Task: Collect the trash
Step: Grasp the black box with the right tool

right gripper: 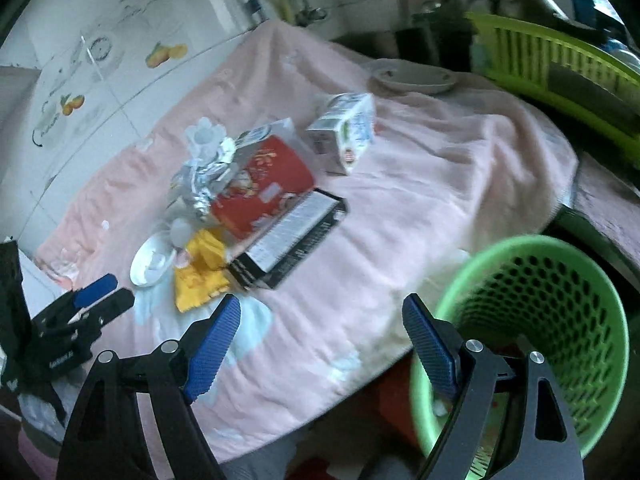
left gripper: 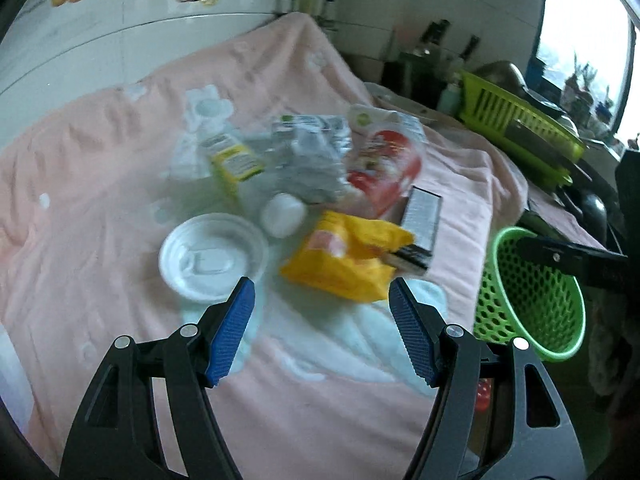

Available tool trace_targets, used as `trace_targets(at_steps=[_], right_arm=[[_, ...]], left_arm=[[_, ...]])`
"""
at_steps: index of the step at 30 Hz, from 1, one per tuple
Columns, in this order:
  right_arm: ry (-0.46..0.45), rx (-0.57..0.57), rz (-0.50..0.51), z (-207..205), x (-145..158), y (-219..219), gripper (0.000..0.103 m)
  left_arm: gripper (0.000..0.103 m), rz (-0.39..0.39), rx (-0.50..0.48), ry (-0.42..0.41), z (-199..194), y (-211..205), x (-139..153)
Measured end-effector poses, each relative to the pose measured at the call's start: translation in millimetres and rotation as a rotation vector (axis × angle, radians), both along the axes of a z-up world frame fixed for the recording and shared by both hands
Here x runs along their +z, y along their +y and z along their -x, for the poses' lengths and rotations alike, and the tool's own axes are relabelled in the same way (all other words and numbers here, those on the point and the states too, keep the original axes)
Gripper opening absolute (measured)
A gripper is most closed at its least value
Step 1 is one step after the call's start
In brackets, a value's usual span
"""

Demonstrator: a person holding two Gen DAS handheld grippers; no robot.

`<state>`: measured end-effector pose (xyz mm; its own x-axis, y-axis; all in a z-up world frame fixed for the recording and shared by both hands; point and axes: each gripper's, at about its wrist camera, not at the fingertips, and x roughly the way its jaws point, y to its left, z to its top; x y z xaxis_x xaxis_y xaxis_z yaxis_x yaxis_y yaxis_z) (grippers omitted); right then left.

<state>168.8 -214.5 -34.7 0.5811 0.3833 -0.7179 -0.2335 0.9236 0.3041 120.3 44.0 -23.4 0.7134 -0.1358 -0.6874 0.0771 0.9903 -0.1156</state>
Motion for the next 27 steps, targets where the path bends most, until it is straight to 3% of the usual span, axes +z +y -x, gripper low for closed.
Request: trace_targets(at_steps=[14, 27], right_arm=[[0.175, -0.1, 0.016, -85, -24, 54, 0.073], [0.248, -0.186, 0.075, -120, -49, 75, 0.072]], left_arm=[[0.069, 0.064, 0.064, 0.0, 5, 42, -7], [0.069, 0.091, 0.061, 0.003, 4, 53, -12]])
